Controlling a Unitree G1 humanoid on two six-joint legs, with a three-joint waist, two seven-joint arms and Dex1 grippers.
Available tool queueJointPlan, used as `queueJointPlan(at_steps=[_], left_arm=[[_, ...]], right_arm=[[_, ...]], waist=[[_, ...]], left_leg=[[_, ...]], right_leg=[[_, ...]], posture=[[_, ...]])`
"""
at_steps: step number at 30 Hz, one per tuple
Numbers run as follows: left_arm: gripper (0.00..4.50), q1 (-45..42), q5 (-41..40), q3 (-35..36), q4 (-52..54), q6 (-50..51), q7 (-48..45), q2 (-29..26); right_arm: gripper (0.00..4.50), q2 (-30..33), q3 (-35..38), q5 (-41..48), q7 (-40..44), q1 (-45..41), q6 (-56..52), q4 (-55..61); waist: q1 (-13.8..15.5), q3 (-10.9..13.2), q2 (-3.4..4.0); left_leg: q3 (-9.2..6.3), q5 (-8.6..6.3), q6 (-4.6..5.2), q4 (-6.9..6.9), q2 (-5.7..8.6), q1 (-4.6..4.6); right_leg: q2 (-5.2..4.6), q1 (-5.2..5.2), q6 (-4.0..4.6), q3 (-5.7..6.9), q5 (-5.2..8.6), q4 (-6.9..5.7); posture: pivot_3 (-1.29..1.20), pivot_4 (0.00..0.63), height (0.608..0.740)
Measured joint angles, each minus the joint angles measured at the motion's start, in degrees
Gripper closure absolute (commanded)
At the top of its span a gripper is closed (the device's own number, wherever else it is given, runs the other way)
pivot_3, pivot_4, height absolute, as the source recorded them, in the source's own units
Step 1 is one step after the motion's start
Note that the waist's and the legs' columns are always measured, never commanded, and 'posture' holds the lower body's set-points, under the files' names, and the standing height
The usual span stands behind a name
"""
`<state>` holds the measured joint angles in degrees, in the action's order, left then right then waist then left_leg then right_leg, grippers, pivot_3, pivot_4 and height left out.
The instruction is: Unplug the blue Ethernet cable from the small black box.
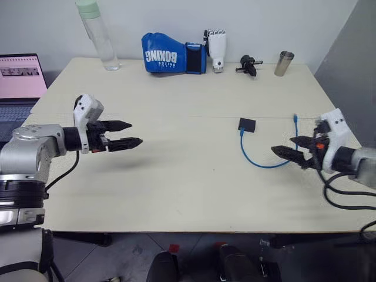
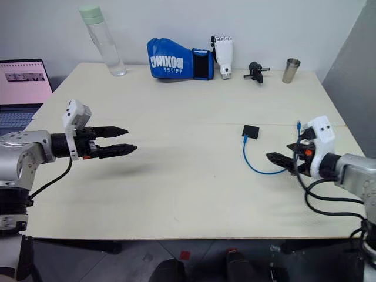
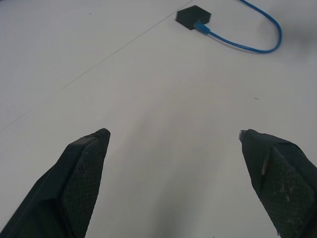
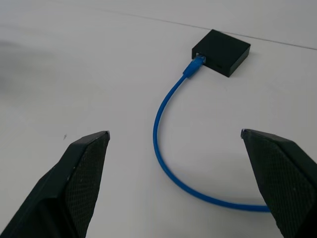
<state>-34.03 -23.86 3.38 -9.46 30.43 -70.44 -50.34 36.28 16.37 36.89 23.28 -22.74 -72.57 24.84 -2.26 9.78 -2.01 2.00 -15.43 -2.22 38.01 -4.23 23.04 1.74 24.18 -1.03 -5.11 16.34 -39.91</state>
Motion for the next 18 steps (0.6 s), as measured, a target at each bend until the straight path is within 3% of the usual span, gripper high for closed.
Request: queueJointPlan(at_steps=[4,8,13,18], left_arm=[[0.02,2.43,0.24,-4.11,9.15,-2.87,0.68,4.57],[0.02,2.18,1.35,-4.48,9.92,-4.67,3.77,7.76],[0.02,1.65,1.53,-5.59,11.35,-4.55,5.38,9.53],[0.02,2.07,1.84,-5.51,12.84,-4.32,8.71,10.40]], right_arm=[[0.00,-9.22,-7.73,-6.96,-9.54,-1.54,3.93,-1.69],[0.00,-16.57,-11.54,-14.28,-16.61,-6.01,10.96,-9.84],[0.00,-21.94,-13.95,-19.80,-20.39,-9.89,18.01,-20.76],[0.00,-28.31,-11.73,-22.80,-25.43,-16.01,26.73,-36.71]], waist=[[0.22,0.01,0.02],[0.26,0.00,0.01],[0.29,0.00,0.02],[0.19,-0.01,0.03]], left_leg=[[0.05,0.01,-0.02,0.02,0.01,0.00],[0.06,0.01,-0.01,0.04,-0.02,-0.05],[0.15,0.01,-0.01,0.02,-0.02,-0.04],[0.19,0.01,-0.02,0.01,-0.07,-0.06]], right_leg=[[0.00,0.05,0.00,-0.06,0.00,-0.05],[0.06,0.03,0.01,-0.06,0.00,-0.08],[0.06,0.07,0.02,-0.04,-0.01,-0.07],[0.06,0.08,0.03,-0.05,-0.02,-0.09]], posture=[[0.00,0.150,0.740],[0.00,0.150,0.740],[0.00,0.150,0.740],[0.00,0.150,0.740]])
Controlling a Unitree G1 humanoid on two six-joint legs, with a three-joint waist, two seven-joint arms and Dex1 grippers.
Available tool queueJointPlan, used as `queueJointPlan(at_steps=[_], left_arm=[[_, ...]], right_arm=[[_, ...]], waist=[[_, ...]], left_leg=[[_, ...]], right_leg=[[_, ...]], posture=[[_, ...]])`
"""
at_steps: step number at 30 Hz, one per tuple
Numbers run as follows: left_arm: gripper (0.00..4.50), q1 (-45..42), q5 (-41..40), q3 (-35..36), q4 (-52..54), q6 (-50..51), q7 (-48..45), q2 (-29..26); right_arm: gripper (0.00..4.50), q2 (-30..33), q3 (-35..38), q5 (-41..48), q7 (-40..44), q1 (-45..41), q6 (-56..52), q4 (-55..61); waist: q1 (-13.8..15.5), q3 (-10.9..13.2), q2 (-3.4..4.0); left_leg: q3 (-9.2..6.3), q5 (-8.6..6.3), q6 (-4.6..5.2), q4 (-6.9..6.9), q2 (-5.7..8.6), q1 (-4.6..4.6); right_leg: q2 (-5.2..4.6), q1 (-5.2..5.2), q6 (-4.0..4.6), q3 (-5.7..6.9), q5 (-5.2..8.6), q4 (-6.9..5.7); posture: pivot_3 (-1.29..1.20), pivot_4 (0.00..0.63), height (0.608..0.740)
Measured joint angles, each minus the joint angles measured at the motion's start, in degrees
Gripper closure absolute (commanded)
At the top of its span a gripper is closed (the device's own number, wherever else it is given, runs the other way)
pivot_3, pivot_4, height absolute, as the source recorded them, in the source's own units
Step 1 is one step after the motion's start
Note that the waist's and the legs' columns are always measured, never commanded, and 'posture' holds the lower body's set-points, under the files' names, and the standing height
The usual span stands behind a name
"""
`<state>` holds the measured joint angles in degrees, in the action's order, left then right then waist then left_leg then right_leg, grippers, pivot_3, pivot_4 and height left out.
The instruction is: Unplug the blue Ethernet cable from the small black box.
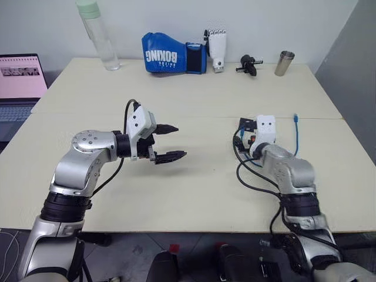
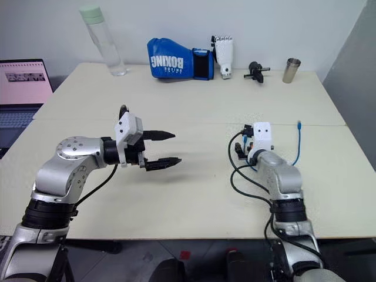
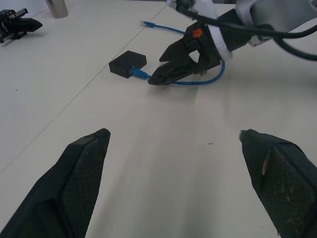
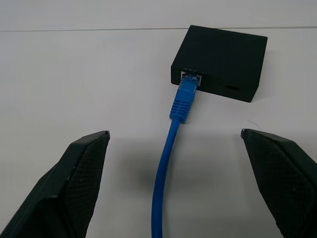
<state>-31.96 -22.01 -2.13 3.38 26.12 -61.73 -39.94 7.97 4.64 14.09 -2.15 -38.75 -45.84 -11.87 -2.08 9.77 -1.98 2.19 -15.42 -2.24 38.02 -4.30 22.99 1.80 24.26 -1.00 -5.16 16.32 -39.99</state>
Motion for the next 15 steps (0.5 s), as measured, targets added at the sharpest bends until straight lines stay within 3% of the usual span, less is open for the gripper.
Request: queueJointPlan(at_steps=[5,8,15], left_arm=[[0.02,1.98,-0.28,0.35,4.15,1.76,2.19,-0.29],[0.00,3.00,-0.39,0.51,5.36,2.46,2.92,-0.62],[0.00,4.34,-0.76,2.41,8.03,4.30,4.31,-1.42]], right_arm=[[0.00,-2.27,1.27,-2.38,-2.98,-5.21,7.55,-11.96],[0.45,-2.94,1.25,-3.86,-3.43,-6.52,11.55,-16.25],[2.09,-3.59,0.84,-6.47,-3.89,-7.45,17.38,-21.18]], waist=[[-0.48,0.00,0.00],[-0.65,-0.01,0.00],[-1.27,-0.02,0.01]], left_leg=[[0.04,0.01,-0.02,-0.02,-0.05,-0.01],[0.04,0.01,-0.02,-0.01,-0.07,-0.02],[0.02,0.01,-0.02,0.00,-0.08,-0.06]], right_leg=[[-0.01,-0.01,0.00,-0.04,0.00,0.01],[-0.01,-0.04,0.00,-0.07,0.00,0.00],[0.00,-0.08,0.00,-0.08,0.00,-0.03]], posture=[[0.00,0.150,0.740],[0.00,0.150,0.740],[0.00,0.150,0.740]])
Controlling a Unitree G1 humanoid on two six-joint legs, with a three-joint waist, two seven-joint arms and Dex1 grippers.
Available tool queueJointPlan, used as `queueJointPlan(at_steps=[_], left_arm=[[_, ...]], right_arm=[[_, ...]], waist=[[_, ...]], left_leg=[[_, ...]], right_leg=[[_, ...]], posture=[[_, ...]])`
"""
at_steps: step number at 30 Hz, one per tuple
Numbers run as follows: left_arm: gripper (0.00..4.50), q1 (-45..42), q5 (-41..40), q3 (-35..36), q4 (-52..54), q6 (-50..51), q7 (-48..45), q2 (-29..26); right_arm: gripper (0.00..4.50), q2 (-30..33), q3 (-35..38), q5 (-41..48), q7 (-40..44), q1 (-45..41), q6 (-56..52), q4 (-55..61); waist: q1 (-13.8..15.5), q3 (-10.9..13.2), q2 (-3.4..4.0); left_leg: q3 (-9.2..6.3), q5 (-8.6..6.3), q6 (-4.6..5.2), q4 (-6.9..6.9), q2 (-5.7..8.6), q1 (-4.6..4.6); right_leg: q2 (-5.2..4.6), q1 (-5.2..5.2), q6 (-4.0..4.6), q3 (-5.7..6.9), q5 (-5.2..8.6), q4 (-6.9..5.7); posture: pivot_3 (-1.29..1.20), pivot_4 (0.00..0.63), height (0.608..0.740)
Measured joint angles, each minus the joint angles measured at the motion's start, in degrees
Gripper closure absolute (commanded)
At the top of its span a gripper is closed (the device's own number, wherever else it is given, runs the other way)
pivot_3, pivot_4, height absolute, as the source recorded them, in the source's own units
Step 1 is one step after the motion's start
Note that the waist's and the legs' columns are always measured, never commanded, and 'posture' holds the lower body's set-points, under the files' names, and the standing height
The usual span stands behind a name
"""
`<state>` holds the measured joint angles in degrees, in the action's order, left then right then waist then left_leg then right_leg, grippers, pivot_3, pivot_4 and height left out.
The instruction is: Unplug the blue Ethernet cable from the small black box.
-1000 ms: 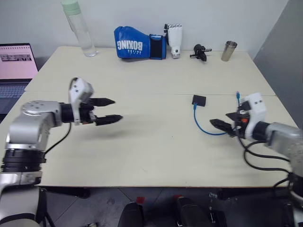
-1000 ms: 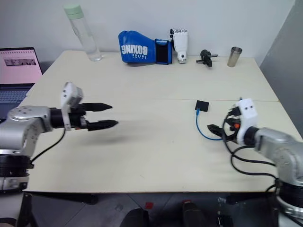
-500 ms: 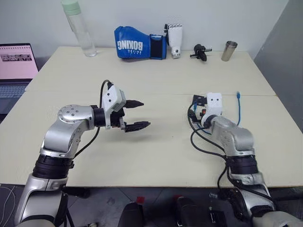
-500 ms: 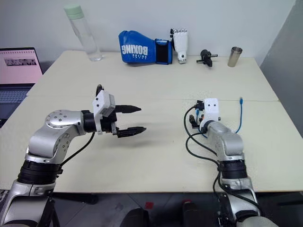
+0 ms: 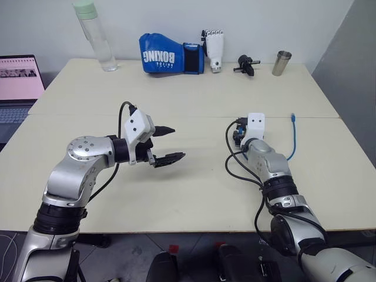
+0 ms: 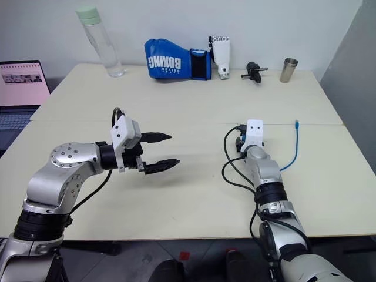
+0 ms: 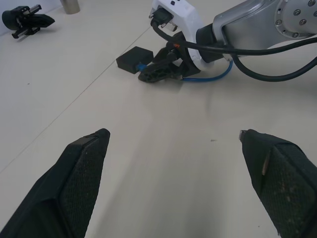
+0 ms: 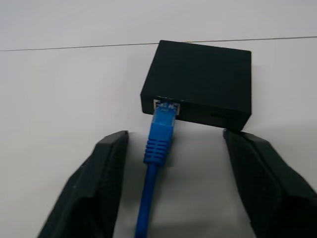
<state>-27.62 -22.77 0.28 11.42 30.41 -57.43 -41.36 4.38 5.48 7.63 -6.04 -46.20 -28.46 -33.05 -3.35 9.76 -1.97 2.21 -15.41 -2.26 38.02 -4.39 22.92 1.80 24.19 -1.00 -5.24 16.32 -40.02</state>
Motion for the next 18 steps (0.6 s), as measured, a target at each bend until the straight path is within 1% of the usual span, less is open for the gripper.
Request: queueJointPlan(at_steps=[5,7,8,10,14,16,18], left_arm=[[0.00,0.11,-0.09,0.10,0.40,0.57,0.69,-0.06],[0.00,0.10,-0.08,0.10,0.39,0.57,0.75,-0.06],[0.00,0.10,-0.08,0.10,0.39,0.58,0.79,-0.09],[0.00,0.09,-0.08,0.10,0.38,0.58,0.88,-0.08],[0.00,0.08,-0.08,0.10,0.27,0.57,1.67,-0.03],[0.00,-0.27,-0.50,0.08,0.11,0.99,1.76,0.31],[0.00,-1.44,-2.65,0.67,-0.69,3.41,1.93,1.17]], right_arm=[[3.32,-0.23,-1.20,-1.98,1.70,0.07,2.28,-1.14],[3.70,-0.29,-1.78,-2.45,2.31,0.33,2.91,-1.14],[4.11,-0.25,-2.19,-2.60,2.51,0.52,3.21,-1.08],[4.33,0.05,-2.43,-3.14,2.82,0.85,3.53,-0.88],[4.37,2.04,-3.26,-4.08,5.08,2.67,4.72,0.59],[4.37,4.00,-4.05,-3.97,8.82,4.74,3.98,4.02],[4.37,8.89,-6.35,-3.77,15.53,8.13,4.22,10.41]], waist=[[-0.12,0.00,0.00],[-0.13,0.00,0.00],[-0.12,0.00,0.00],[-0.10,0.00,0.00],[0.22,0.00,0.00],[0.49,0.00,0.01],[0.99,0.07,0.11]], left_leg=[[0.00,0.00,0.00,-0.02,-0.01,-0.01],[0.00,0.00,0.00,-0.03,-0.02,-0.01],[0.00,0.00,0.00,-0.02,-0.02,-0.01],[0.00,0.00,-0.01,-0.02,-0.02,0.00],[-0.01,0.00,-0.01,-0.02,0.00,0.01],[0.00,0.00,-0.01,-0.01,0.03,0.04],[-0.01,0.00,-0.01,0.02,0.08,0.11]], right_leg=[[0.02,0.00,0.00,0.00,0.00,0.00],[0.02,0.01,0.00,0.00,0.00,0.01],[0.02,0.01,0.00,0.00,0.00,0.01],[0.02,0.00,0.00,-0.01,0.00,0.01],[-0.01,-0.01,0.00,0.01,0.00,0.02],[-0.03,0.00,-0.01,0.02,0.00,0.04],[-0.07,0.03,-0.02,0.05,0.01,0.06]], posture=[[0.00,0.150,0.740],[0.00,0.150,0.740],[0.00,0.150,0.740],[0.00,0.150,0.740],[0.00,0.150,0.740],[0.00,0.150,0.740],[0.00,0.150,0.740]])
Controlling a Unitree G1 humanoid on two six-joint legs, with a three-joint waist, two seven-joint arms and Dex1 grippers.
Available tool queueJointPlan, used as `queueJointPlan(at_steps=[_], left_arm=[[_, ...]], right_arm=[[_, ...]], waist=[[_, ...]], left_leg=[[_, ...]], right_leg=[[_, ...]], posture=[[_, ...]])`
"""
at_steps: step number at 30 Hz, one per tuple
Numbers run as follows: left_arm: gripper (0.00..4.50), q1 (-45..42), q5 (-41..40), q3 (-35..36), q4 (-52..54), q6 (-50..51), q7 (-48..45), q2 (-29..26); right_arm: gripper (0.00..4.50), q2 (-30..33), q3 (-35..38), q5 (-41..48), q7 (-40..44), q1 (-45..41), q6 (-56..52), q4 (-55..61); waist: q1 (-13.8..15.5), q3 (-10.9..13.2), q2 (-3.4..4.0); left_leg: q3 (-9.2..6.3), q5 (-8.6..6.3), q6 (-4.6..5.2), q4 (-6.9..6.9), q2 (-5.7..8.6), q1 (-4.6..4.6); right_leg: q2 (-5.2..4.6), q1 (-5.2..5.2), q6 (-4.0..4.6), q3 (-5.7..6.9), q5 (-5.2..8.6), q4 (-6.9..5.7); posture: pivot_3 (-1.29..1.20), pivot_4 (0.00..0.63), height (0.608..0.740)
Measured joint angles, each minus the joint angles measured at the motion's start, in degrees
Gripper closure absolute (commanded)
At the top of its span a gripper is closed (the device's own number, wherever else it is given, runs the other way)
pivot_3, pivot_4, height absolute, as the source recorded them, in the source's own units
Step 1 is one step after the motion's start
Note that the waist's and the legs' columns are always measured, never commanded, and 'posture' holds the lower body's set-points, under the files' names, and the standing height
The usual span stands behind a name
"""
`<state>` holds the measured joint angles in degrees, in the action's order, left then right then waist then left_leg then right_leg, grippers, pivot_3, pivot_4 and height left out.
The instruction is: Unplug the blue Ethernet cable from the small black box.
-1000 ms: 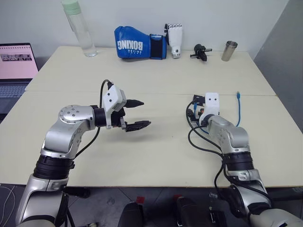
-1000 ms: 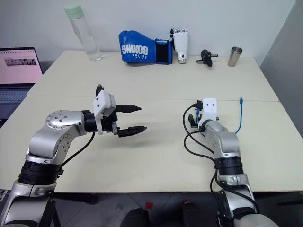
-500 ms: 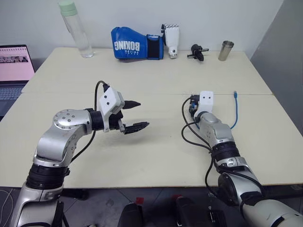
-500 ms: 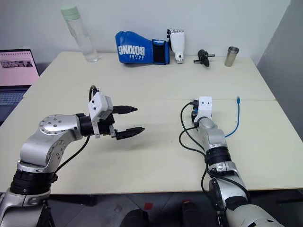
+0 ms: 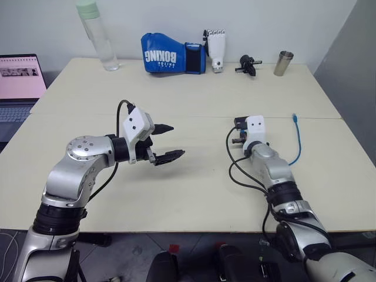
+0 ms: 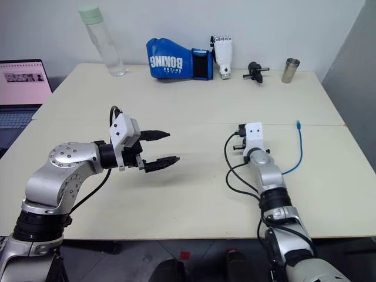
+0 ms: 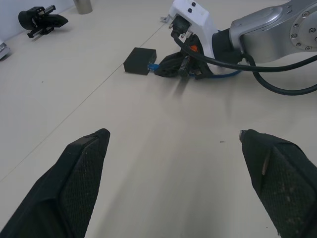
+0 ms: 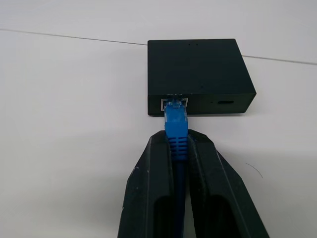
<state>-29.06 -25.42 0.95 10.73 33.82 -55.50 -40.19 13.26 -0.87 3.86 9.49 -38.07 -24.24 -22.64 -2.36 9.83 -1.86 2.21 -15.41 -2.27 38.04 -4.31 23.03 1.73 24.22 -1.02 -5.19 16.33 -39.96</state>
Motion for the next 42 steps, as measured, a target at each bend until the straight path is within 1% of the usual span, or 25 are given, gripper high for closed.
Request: queueJointPlan(at_steps=[2,4,5,6,7,8,11,13,16,21,33,35,36,37,38,39,40,42], left_arm=[[0.00,-2.57,-2.70,1.48,-1.96,3.26,0.69,1.18],[0.00,-5.61,-4.08,2.83,-4.96,4.93,1.19,1.56],[0.00,-7.72,-5.10,3.69,-7.12,6.04,1.36,1.96],[0.00,-9.16,-6.08,4.22,-8.61,7.13,1.35,2.29],[0.00,-11.02,-7.60,4.86,-10.31,8.61,1.05,2.83],[0.00,-12.33,-8.77,5.23,-11.44,9.77,0.83,3.42],[0.00,-16.45,-12.34,5.24,-14.78,12.76,-0.71,5.94],[0.00,-18.91,-13.14,5.03,-17.01,13.42,-1.95,7.32],[0.00,-20.18,-13.30,3.73,-18.89,12.88,-4.45,8.09],[0.00,-20.21,-11.91,0.60,-21.52,10.44,-8.35,9.15],[0.00,-23.17,-8.20,-2.06,-27.26,5.42,-10.26,14.94],[0.38,-23.53,-7.92,-2.32,-27.48,5.29,-10.40,15.07],[0.39,-23.59,-7.90,-2.31,-27.69,5.19,-10.45,15.21],[0.68,-23.67,-7.90,-2.31,-28.25,5.06,-10.51,15.41],[0.85,-23.72,-7.87,-2.31,-28.65,4.93,-10.55,15.56],[1.15,-23.79,-7.79,-2.32,-28.96,4.82,-10.77,15.70],[1.33,-23.84,-7.70,-2.32,-29.13,4.71,-11.11,15.70],[1.83,-23.87,-7.55,-2.33,-29.12,4.60,-11.57,15.69]], right_arm=[[4.37,7.25,-2.71,-0.40,8.79,2.42,3.09,7.47],[4.37,14.54,-4.40,-1.52,16.50,3.67,10.65,13.12],[4.37,18.95,-5.19,-2.85,20.32,4.16,17.09,14.84],[4.37,21.81,-5.57,-3.91,22.73,4.58,22.58,15.24],[4.37,25.46,-6.35,-5.68,25.44,5.18,30.30,14.78],[4.37,27.39,-7.10,-7.23,26.71,5.35,36.23,13.35],[4.37,29.94,-9.53,-12.20,27.61,4.66,53.49,6.41],[4.37,29.99,-10.91,-15.30,26.92,2.77,61.50,2.18],[4.37,29.46,-11.49,-18.29,25.09,-0.13,67.87,-1.34],[4.37,27.66,-11.84,-20.69,23.49,-2.73,72.92,-2.77],[4.37,25.75,-11.84,-20.84,23.03,-3.92,73.45,2.36],[4.37,25.52,-11.84,-20.83,23.09,-3.92,73.28,2.73],[4.37,25.49,-11.84,-20.83,23.14,-3.92,73.19,2.84],[4.37,25.48,-11.84,-20.83,23.21,-3.92,73.07,3.02],[4.37,25.46,-11.84,-20.82,23.25,-3.92,73.02,3.24],[4.37,25.42,-11.84,-20.81,23.28,-3.92,72.98,3.38],[4.37,25.34,-11.84,-20.81,23.30,-3.92,72.94,3.46],[4.37,25.21,-11.84,-20.81,23.31,-3.92,72.80,3.48]], waist=[[0.15,0.04,0.06],[0.21,0.04,0.06],[0.23,0.03,0.05],[0.22,0.03,0.04],[0.16,0.02,0.03],[0.04,0.02,0.02],[-0.20,0.03,0.01],[-0.53,0.03,0.01],[-0.96,0.03,0.01],[-0.87,0.03,0.01],[-0.45,0.03,0.01],[-0.42,0.03,0.01],[-0.42,0.03,0.01],[-0.42,0.03,0.01],[-0.43,0.03,0.01],[-0.43,0.03,0.01],[-0.44,0.03,0.01],[-0.43,0.03,0.01]], left_leg=[[-0.01,0.00,0.01,0.01,0.05,0.02],[-0.03,-0.01,0.02,0.01,0.07,-0.04],[-0.06,-0.02,0.03,-0.01,0.08,-0.10],[-0.08,-0.02,0.04,-0.01,0.07,-0.11],[-0.08,-0.02,0.04,-0.01,0.07,-0.13],[-0.06,-0.02,0.04,0.00,0.07,-0.14],[-0.01,-0.01,0.02,0.03,0.07,-0.14],[0.01,0.02,-0.04,0.05,0.07,-0.14],[0.01,0.13,-0.23,0.03,0.06,-0.17],[-0.01,0.16,-0.27,0.04,0.01,-0.17],[0.00,0.16,-0.29,0.09,0.06,-0.15],[0.01,0.16,-0.28,0.09,0.06,-0.17],[0.00,0.17,-0.28,0.09,0.06,-0.17],[0.00,0.17,-0.28,0.09,0.06,-0.17],[0.00,0.17,-0.28,0.09,0.06,-0.17],[0.00,0.17,-0.28,0.10,0.06,-0.17],[0.00,0.17,-0.28,0.10,0.06,-0.17],[0.01,0.17,-0.28,0.11,0.07,-0.16]], right_leg=[[-0.02,0.04,-0.05,0.09,0.00,-0.01],[0.00,0.01,-0.05,0.12,0.00,0.00],[0.02,-0.07,-0.05,0.14,0.00,0.02],[0.05,-0.09,-0.05,0.14,0.00,0.03],[0.05,-0.10,-0.05,0.13,0.00,0.04],[0.06,-0.10,-0.05,0.11,0.00,0.03],[0.05,-0.09,-0.05,0.05,0.00,-0.01],[0.05,-0.08,-0.04,0.03,-0.01,-0.03],[0.04,-0.08,-0.03,-0.03,-0.01,-0.03],[0.03,-0.09,-0.02,-0.05,-0.01,-0.05],[-0.03,-0.11,-0.02,-0.05,-0.02,-0.07],[-0.03,-0.11,-0.02,-0.07,-0.01,-0.08],[-0.03,-0.11,-0.02,-0.07,-0.01,-0.09],[-0.03,-0.11,-0.02,-0.07,-0.02,-0.10],[-0.03,-0.11,-0.02,-0.06,-0.02,-0.10],[-0.03,-0.11,-0.02,-0.06,-0.02,-0.11],[-0.03,-0.11,-0.02,-0.06,-0.01,-0.10],[-0.03,-0.11,-0.02,-0.07,-0.02,-0.10]], posture=[[0.00,0.150,0.740],[0.00,0.150,0.740],[0.00,0.150,0.740],[0.00,0.150,0.740],[0.00,0.150,0.740],[0.00,0.150,0.740],[0.00,0.150,0.740],[0.00,0.150,0.740],[0.00,0.150,0.740],[0.00,0.150,0.740],[0.00,0.150,0.740],[0.00,0.150,0.740],[0.00,0.150,0.740],[0.00,0.150,0.740],[0.00,0.150,0.740],[0.00,0.150,0.740],[0.00,0.150,0.740],[0.00,0.150,0.740]])
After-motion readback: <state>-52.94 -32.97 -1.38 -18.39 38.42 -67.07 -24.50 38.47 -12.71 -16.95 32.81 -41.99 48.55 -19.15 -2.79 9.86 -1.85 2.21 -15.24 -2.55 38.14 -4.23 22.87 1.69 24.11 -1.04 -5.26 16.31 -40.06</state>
